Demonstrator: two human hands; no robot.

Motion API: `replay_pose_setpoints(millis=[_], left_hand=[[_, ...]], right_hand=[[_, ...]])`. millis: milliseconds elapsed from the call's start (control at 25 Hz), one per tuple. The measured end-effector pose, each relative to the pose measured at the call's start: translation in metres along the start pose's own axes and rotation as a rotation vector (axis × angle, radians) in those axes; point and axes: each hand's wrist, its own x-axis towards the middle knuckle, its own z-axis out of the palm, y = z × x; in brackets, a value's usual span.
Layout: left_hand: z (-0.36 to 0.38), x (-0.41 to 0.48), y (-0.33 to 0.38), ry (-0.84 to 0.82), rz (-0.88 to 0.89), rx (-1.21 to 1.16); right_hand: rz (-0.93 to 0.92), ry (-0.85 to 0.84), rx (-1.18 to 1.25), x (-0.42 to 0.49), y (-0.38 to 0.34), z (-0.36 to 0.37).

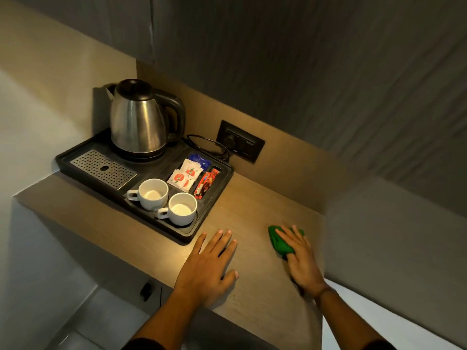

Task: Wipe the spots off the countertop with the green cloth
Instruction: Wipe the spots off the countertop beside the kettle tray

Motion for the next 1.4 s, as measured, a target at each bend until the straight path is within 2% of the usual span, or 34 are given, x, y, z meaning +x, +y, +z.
replay_pose_setpoints(millis=[80,240,320,400,520,560,680,800,960,1080,1200,1400], left_hand=[[0.0,-0.001,0.0,-0.009,-0.001,-0.002],[-0.003,0.003,0.0,-0.028,0.015,0.01],[-0.004,0.006,-0.004,-0.045,0.049,0.02],[-0.002,0.004,-0.002,-0.025,0.018,0.012],[-0.006,0.004,-0.001,-0.022,0.012,0.036],[-0.005,0.004,-0.001,-0.03,0.02,0.048],[-0.003,0.001,0.001,-0.045,0.03,0.046],[-0.003,0.002,-0.002,-0.064,0.029,0.069],[-0.008,0.003,0.001,-0.096,0.026,0.069],[-0.023,-0.023,0.008,-0.071,-0.007,0.087],[-0.042,-0.075,0.007,-0.072,-0.036,0.149],[-0.065,-0.219,0.011,0.04,-0.26,0.205]], right_hand=[[0.132,0.037,0.044,0.01,-0.029,0.006],[-0.064,-0.082,-0.032,-0.069,-0.033,0.029],[-0.042,-0.014,-0.043,-0.098,-0.02,0.022],[0.038,0.036,-0.035,-0.081,-0.017,0.009],[0.295,0.184,0.04,-0.037,-0.055,0.011],[0.297,0.163,0.06,-0.038,-0.072,0.022],[0.07,0.025,0.042,-0.1,-0.088,0.056],[0.062,0.028,0.021,-0.156,-0.073,0.05],[0.233,0.162,0.039,-0.108,-0.069,0.029],[0.275,0.219,0.085,-0.081,-0.085,0.031],[0.131,0.173,0.051,-0.101,-0.101,0.049],[-0.207,0.088,-0.091,-0.171,-0.164,0.092]])
